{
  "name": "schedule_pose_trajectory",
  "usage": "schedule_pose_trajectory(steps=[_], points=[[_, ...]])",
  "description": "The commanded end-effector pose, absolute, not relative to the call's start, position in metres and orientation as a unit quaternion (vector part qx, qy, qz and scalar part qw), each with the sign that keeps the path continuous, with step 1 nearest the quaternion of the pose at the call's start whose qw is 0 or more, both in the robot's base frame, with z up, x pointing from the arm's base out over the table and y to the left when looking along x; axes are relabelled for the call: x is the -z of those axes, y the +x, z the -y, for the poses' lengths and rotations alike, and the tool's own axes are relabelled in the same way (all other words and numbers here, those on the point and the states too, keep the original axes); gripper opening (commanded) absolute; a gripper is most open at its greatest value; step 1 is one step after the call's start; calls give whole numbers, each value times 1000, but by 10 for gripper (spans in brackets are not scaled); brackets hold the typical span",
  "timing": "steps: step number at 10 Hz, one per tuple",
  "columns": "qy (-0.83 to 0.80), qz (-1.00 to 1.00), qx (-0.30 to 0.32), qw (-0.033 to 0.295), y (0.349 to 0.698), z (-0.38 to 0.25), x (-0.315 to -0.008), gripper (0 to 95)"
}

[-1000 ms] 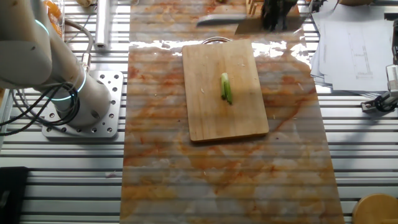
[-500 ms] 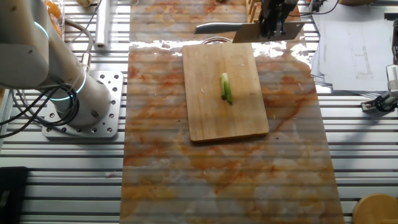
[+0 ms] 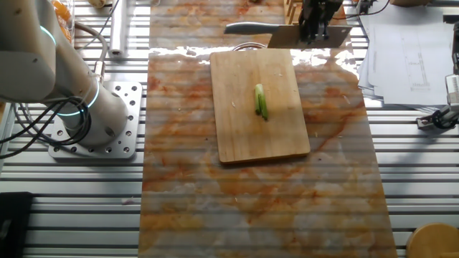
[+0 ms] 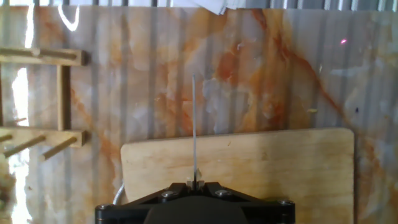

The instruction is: Chop the scallions

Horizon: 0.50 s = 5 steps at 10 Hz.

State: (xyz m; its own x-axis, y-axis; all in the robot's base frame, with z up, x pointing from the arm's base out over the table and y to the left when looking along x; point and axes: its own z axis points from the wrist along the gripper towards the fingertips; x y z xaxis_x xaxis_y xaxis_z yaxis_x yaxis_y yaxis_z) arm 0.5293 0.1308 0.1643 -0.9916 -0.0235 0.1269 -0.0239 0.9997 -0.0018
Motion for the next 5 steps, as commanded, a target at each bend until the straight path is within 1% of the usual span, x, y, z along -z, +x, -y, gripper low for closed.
schedule_pose_trajectory(steps=[1, 3, 5], points=[[33, 999, 30, 15, 526, -130, -164, 0], [37, 999, 29, 16, 526, -130, -164, 0], [42, 999, 27, 17, 515, -113, -156, 0]])
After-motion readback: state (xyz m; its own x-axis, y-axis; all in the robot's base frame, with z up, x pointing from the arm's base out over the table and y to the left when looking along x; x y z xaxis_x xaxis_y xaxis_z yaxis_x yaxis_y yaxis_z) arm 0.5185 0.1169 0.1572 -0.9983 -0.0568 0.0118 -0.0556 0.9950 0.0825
